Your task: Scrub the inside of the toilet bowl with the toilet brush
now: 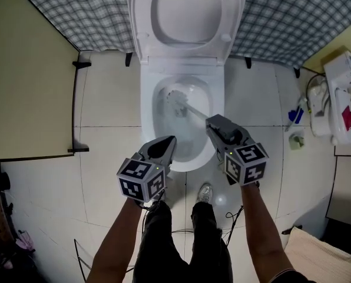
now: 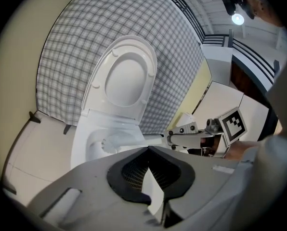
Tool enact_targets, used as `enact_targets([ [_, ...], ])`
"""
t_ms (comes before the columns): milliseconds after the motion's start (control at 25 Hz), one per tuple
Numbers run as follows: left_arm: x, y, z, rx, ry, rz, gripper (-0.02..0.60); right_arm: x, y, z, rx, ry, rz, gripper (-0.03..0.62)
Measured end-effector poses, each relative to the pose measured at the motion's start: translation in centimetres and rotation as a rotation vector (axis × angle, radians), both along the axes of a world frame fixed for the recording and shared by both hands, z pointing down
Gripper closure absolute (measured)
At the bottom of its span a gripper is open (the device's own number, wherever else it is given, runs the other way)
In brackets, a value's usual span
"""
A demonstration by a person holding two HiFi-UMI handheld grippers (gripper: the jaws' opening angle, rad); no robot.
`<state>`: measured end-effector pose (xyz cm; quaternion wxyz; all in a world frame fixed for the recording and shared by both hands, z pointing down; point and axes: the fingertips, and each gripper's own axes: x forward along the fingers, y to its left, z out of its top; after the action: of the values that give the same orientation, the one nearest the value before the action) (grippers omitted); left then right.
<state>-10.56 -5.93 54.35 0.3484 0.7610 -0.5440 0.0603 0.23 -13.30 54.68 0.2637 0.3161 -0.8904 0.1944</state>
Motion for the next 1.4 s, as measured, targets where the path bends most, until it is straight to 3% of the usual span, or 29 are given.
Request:
enact_targets([
  [440,-2.5,-1.5,0.9,-0.001,-0.004,-0.010,0.574,-4.5,-2.1,6.7,-0.008,0.100,-0.009,0.421],
  [760,-3.6,-2.5,3.1,-0.028,0.007,-0.003,0.574,-8.2,-4.1,9.9,-0.013,0.088,0.020,0.421],
  [1000,-3.7,-2.7,4.4,-0.057,0.013,0.012,0.574,-8.0,-4.8,10.2,-0.011,0.087,0.065,0.424],
  [1400,-1.8,-2.5,4.7,-0.072,0.034,0.044,0.574,-4.5,-6.7,9.1,0.067,0.237,0.120,0.424],
])
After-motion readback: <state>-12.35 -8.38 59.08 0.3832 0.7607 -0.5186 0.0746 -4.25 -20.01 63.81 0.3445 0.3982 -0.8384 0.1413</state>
